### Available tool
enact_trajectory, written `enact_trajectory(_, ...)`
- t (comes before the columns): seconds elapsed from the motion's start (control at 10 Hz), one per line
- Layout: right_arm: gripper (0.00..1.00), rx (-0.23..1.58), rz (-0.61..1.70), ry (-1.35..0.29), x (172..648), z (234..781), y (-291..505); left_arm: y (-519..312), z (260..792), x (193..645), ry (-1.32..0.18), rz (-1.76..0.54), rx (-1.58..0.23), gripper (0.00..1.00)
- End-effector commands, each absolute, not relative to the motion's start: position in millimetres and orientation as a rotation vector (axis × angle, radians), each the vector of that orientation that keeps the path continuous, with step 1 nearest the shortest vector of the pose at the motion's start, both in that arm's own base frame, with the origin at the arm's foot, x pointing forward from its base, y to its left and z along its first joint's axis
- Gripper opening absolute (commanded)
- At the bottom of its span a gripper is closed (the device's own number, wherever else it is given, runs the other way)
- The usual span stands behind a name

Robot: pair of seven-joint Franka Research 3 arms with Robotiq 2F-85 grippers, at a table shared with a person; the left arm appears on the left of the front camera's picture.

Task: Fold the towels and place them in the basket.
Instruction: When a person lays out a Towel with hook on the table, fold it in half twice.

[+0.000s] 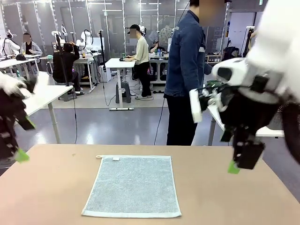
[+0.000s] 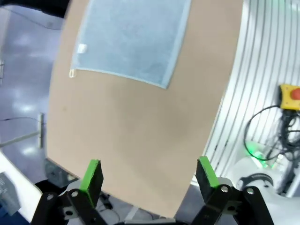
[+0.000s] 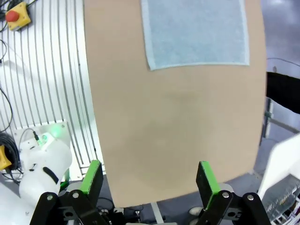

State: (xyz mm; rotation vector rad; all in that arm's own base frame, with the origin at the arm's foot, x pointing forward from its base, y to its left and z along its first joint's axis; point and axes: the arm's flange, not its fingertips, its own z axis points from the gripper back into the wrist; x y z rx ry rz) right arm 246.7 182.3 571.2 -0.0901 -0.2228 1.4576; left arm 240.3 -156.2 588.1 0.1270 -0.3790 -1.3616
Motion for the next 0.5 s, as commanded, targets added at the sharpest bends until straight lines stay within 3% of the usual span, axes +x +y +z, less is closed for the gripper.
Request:
enact_trajectory(0.0, 1.00, -0.052, 1.493, -0.197, 271.2, 536.8, 213.5, -174.5, 541.4, 273.4, -0.270, -1.468, 0.049, 1.00)
enact_trajectory(0.2, 1.00, 0.065, 1.527, -0.197, 282.0, 492.3, 248.5, -189.6, 493.6, 283.5, -0.246, -1.511, 0.021, 1.00)
enact_trajectory(0.4, 1.00, 0.044, 1.527, -0.165, 290.5, 446.3, 266.9, -204.8, 445.6, 293.3, -0.206, -1.514, 0.016, 1.00)
